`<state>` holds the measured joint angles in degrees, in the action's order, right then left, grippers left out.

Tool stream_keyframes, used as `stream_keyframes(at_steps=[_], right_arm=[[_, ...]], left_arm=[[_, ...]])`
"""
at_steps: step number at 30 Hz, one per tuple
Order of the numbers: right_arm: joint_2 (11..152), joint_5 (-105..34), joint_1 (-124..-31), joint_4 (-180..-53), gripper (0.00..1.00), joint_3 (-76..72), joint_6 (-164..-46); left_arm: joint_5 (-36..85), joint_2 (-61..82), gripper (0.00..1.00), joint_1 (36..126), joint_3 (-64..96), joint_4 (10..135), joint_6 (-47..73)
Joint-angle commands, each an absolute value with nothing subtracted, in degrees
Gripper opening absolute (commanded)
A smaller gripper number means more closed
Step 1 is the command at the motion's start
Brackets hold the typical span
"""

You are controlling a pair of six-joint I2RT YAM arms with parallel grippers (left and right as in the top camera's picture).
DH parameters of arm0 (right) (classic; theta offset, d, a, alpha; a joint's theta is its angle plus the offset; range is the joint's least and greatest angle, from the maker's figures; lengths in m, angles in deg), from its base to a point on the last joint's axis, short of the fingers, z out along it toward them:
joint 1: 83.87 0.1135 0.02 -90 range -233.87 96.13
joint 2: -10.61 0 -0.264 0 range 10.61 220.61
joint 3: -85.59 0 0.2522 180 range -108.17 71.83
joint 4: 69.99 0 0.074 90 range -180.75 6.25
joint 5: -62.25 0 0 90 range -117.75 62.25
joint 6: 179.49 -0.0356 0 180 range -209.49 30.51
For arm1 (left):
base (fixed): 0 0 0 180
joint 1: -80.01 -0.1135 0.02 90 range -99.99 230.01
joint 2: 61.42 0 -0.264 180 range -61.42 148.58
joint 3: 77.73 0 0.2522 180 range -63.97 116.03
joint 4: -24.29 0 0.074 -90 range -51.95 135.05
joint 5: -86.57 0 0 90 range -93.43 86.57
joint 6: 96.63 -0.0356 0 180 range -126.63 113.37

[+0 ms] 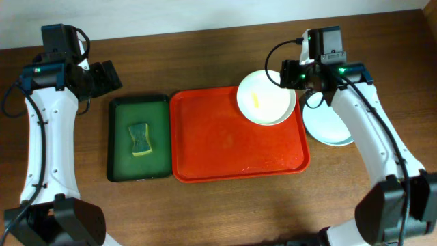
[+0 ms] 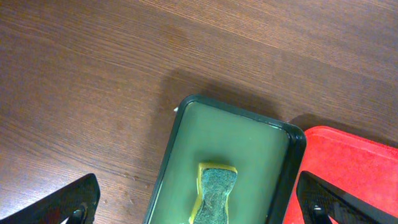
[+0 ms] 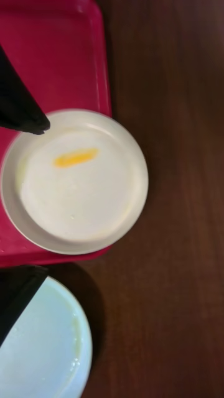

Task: Clean dirty plates on tray and stack at the side
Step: 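Move the right gripper to the cream-white plate rim, then grip the cream-white plate's right rim with the right gripper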

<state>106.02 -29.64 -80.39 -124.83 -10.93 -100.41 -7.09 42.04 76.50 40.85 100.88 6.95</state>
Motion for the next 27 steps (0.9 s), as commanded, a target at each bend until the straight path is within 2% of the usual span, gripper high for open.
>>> stream_keyframes(at_steps=[1,7,12,16,19,20,22,23,27], right_arm=[[109.80,-26.99,-80.15,-121.64,0.71,-11.72,-96.80],[115.86,-26.84,-80.15,-112.77,0.72,-11.72,-96.78],[122.42,-19.52,-80.19,-111.52,0.72,-11.72,-96.52],[127.77,-19.52,-80.21,-110.17,0.72,-11.72,-92.19],[129.08,-19.50,-80.21,-109.36,0.60,-11.72,-91.19],[129.08,-19.50,-80.26,-109.36,0.53,-11.72,-91.19],[129.08,-19.50,-80.26,-109.53,0.31,-11.72,-91.19],[129.08,-19.52,-80.23,-109.88,0.28,-11.72,-91.19],[129.08,-19.50,-80.26,-110.12,0.29,-11.72,-91.19]], left_arm=[[-7.33,41.64,0.99,76.48,41.28,100.75,7.24],[-7.33,41.64,0.99,76.48,41.31,100.75,7.24],[-7.33,41.64,0.99,76.48,41.28,100.75,7.24],[-7.33,41.64,0.99,76.48,41.28,100.75,7.24],[-7.33,41.64,0.99,76.48,41.28,100.75,7.24],[-7.33,41.64,0.99,76.48,41.31,100.75,7.24],[-7.33,41.64,0.99,76.48,41.28,100.75,7.24],[-7.33,41.64,0.99,76.48,41.31,100.75,7.24],[-7.33,41.64,0.99,76.48,41.28,100.75,7.24]])
